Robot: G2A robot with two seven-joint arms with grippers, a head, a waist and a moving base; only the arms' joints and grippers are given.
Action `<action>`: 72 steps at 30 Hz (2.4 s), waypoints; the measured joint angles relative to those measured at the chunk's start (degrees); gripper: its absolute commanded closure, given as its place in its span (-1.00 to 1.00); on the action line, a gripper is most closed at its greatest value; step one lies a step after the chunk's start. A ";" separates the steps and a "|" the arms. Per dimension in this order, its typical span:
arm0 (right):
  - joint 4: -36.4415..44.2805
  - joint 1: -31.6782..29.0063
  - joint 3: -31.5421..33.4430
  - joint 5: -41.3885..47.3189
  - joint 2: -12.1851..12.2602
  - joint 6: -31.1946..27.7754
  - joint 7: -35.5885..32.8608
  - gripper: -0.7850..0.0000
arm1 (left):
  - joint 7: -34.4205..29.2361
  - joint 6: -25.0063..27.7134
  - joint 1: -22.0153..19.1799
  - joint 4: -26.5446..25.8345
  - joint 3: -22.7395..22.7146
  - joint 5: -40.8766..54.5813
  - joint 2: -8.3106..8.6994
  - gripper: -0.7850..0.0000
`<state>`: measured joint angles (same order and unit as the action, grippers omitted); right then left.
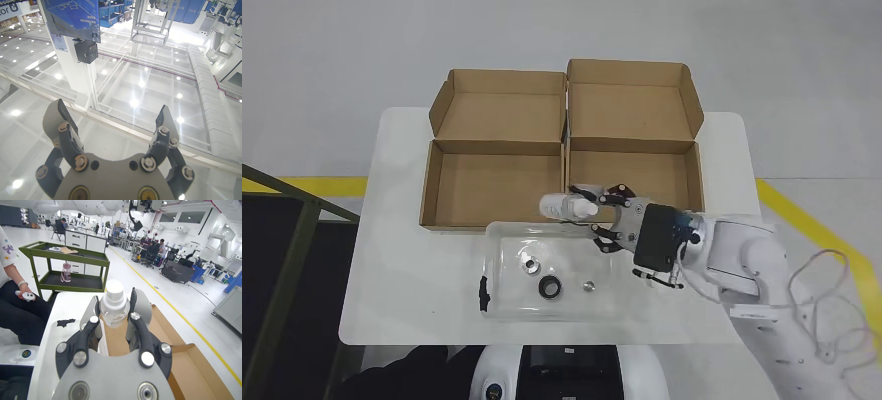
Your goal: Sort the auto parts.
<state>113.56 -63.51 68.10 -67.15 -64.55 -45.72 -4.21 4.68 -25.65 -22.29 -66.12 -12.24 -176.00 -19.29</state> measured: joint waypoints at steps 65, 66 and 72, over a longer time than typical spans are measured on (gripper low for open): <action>-36.45 16.43 -11.45 0.00 -4.00 13.21 -13.76 -1.00 | 0.00 0.00 0.00 0.00 0.00 0.00 0.00 -1.00; -35.83 16.20 -11.07 0.04 -3.90 13.10 -13.67 -1.00 | 0.00 0.00 0.00 0.00 0.00 0.00 0.00 -1.00; -26.55 12.65 -6.80 -1.55 -2.55 11.99 -15.00 -1.00 | 0.00 0.00 0.00 0.00 0.00 0.00 0.00 -1.00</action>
<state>87.01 -50.85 61.30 -68.70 -67.10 -33.73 -19.21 4.68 -25.65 -22.29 -66.12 -12.24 -176.00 -19.29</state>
